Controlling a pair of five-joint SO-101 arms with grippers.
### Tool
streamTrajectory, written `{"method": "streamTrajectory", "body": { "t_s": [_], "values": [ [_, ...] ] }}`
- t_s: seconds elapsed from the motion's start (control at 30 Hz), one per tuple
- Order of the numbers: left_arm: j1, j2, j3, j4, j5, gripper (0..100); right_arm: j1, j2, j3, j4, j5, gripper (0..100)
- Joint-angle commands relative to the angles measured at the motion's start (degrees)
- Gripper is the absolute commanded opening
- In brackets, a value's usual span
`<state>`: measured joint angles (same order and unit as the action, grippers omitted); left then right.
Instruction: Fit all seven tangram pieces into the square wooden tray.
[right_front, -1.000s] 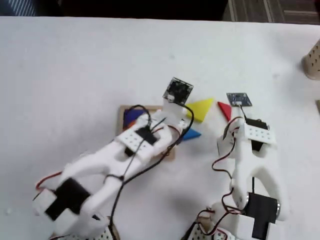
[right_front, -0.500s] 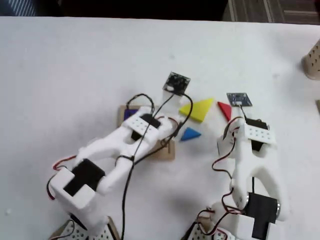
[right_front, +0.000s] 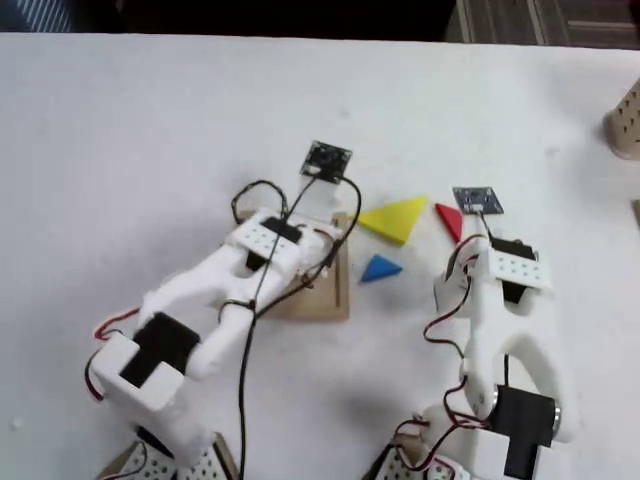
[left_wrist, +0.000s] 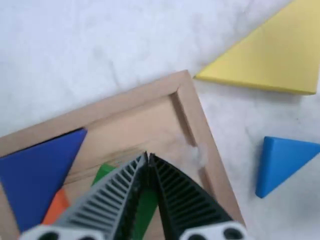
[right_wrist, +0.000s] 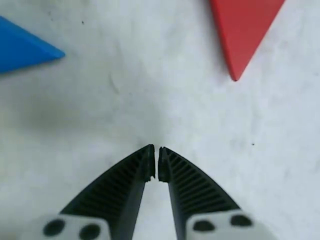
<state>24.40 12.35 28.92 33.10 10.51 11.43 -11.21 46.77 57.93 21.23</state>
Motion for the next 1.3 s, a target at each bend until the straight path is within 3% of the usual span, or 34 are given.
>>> {"method": "streamTrajectory", "body": {
  "t_s": [0.0,0.2,0.4,0.63,1.07,1.27],
  "values": [
    [-0.84,-2.51,-2.64,0.26,0.00,2,0.40,-2.07,-0.26,-0.57,0.70,2.1],
    [-0.75,-6.64,-1.58,1.32,0.00,2,0.40,-2.07,-0.26,-0.57,0.70,2.1],
    [-0.31,-19.12,8.35,4.22,-0.35,2,0.40,-2.07,-0.26,-0.57,0.70,2.1],
    [-0.31,-20.88,13.27,15.74,-0.44,2,-0.13,-2.07,-0.26,-0.57,0.70,2.1],
    [-0.92,-15.16,13.27,10.90,-0.09,2,-0.75,-2.07,-0.18,-0.57,0.70,2.1],
    [-4.62,-15.25,13.27,10.64,-0.09,2,-0.75,-2.07,-0.09,-0.57,0.70,2.1]
  ]
}}
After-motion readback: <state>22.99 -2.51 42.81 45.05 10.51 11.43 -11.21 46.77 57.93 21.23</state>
